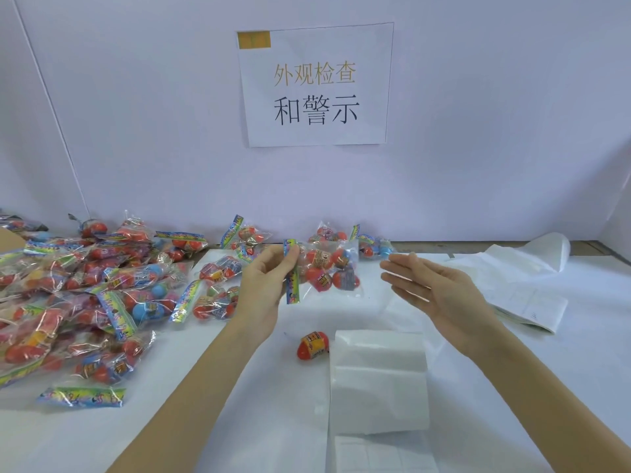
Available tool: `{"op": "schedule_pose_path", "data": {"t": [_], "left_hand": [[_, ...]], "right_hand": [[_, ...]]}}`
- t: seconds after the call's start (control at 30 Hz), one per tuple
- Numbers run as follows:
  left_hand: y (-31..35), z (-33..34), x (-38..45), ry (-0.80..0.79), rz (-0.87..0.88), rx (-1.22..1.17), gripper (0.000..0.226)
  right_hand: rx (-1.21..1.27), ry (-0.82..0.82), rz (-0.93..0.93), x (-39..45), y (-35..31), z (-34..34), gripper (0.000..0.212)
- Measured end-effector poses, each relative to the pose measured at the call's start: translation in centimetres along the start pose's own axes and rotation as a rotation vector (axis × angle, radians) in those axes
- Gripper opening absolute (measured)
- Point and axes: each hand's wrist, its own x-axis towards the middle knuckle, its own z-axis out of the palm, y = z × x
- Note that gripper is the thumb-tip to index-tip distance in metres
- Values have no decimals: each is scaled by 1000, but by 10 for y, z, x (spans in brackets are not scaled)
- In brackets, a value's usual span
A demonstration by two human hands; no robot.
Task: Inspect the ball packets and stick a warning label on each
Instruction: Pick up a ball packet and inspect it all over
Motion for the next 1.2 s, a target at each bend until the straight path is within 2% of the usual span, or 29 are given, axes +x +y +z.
{"op": "schedule_pose_path", "data": {"t": [0.17, 0.33, 0.47, 0.57, 0.67, 0.77, 0.87, 0.93, 1.0, 1.1, 1.2], "left_hand": [[0, 5, -5, -70, -43, 5, 22], [-4, 17, -12, -239, -50, 40, 16], [-4, 20, -14, -272, -60, -30, 17], [-5, 17, -13, -209, 13, 105, 14], [-7, 14, -9, -99, 175, 319, 9], [-12, 17, -11, -96, 230, 346, 9], [-15, 17, -13, -86, 225, 296, 15], [-14, 15, -12, -49, 224, 291, 21], [-15, 14, -12, -25, 224, 312, 21], [-15, 17, -13, -138, 186, 283, 13], [-13, 18, -12, -297, 132, 279, 26]], "right_hand": [[-177, -73, 60, -5, 11, 16, 38], [-257, -26, 52, -9, 24, 35, 42], [-362, 18, -6, -7, 21, 28, 35], [-411, 57, -102, -6, 19, 25, 17], [-377, 89, -126, -3, 17, 22, 19], [-286, 83, -70, -4, 17, 26, 23], [-199, -74, 81, -9, 13, 31, 24], [-238, -206, 123, -13, 11, 31, 30], [-271, -205, 93, -14, 12, 31, 34], [-167, -100, 28, -13, 13, 31, 33], [-1, -73, 59, -11, 9, 24, 33]]}}
